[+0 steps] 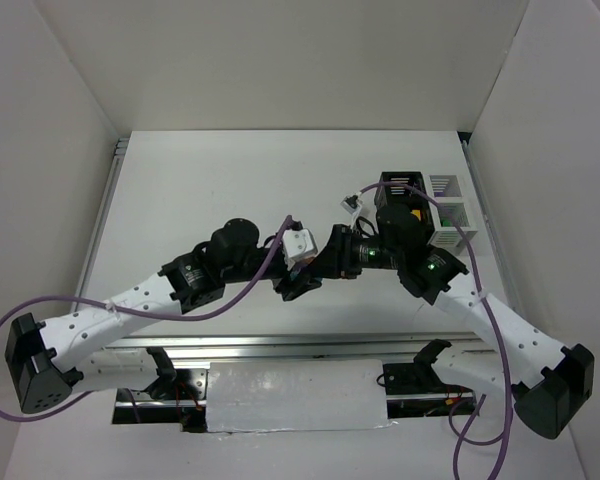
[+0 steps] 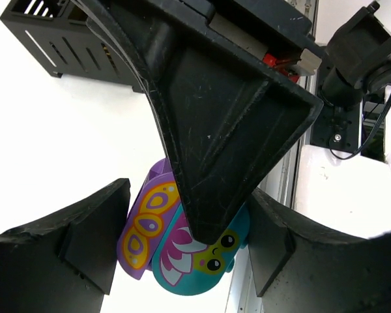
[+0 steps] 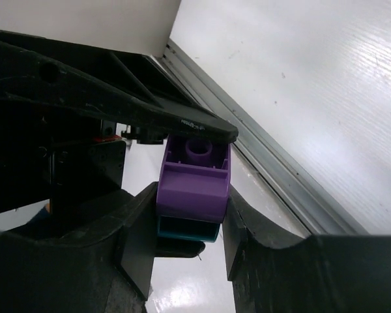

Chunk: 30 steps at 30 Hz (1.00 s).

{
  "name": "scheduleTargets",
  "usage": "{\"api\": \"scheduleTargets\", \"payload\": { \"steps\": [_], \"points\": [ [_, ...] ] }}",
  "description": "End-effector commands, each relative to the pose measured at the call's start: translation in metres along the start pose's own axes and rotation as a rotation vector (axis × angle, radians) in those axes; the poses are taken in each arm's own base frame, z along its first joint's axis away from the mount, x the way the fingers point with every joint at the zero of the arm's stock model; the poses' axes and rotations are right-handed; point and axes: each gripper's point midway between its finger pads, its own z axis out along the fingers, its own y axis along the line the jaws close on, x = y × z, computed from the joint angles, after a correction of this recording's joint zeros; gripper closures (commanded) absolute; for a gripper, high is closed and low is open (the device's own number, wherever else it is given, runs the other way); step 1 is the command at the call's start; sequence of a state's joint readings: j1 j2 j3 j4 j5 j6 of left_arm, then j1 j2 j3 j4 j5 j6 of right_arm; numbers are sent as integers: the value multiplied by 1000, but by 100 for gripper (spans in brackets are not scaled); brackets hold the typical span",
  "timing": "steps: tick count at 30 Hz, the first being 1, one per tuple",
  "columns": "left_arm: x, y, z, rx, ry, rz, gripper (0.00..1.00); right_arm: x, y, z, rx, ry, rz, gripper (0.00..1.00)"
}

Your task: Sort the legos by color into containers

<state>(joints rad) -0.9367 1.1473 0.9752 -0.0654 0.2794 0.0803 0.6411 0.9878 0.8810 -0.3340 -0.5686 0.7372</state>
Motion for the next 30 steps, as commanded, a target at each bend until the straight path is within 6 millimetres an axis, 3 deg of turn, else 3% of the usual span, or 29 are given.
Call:
{"api": "scheduleTargets", "payload": {
  "steps": [1,2,4,7,10,12,13,18,21,27,30],
  "points": [
    [-57,-4,-11,5,-184,33,64,-5,24,0,-143,-32,-101,100],
    [-57,-1,-12,-14,-181,10,31,-5,30,-3,-177,-37,-134,100],
    [-59,0,-14,-25,-185,-7,1,-7,35,-2,-227,-66,-190,100],
    [-64,8,-20,-86,-167,-92,1,-5,29,-4,-247,-89,-354,100],
    [-72,25,-37,-219,-137,-235,0,-9,19,-4,-230,-138,-479,100],
    [-78,25,-52,-252,-116,-316,0,-9,12,-5,-240,-147,-523,100],
    [-83,20,-59,-237,-125,-331,0,-8,12,-6,-260,-138,-557,100],
    [-100,-2,-82,-147,-120,-351,0,27,45,-26,-527,49,-721,100],
    [-107,-20,-91,-56,-137,-362,1,30,57,-40,-556,49,-816,100],
    [-92,-75,-84,281,-76,-305,2,26,75,-50,-598,58,-843,100],
    [-80,-72,-71,274,-50,-333,2,26,76,-49,-620,97,-828,100]
  ]
}}
